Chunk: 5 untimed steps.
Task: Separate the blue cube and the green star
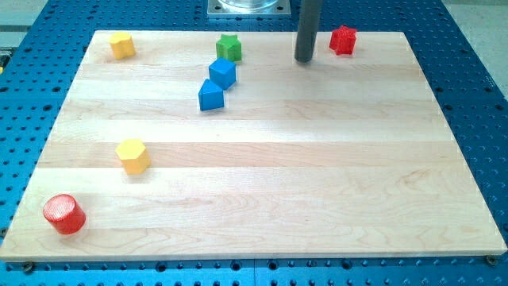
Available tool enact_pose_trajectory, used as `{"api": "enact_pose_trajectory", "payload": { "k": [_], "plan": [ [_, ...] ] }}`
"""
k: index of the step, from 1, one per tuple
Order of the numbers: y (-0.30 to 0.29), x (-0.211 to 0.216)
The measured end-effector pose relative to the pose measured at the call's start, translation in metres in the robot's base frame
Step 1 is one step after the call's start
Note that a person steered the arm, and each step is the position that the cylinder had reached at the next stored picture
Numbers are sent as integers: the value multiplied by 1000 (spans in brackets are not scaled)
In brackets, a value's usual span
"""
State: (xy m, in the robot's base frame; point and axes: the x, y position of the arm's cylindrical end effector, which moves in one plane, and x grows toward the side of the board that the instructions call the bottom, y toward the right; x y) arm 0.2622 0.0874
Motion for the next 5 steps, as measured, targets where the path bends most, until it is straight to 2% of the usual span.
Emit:
{"api": "enact_pose_trajectory", "payload": {
  "k": [2,4,5],
  "plan": [
    [-123,42],
    [-159,16],
    [-122,12]
  ]
}}
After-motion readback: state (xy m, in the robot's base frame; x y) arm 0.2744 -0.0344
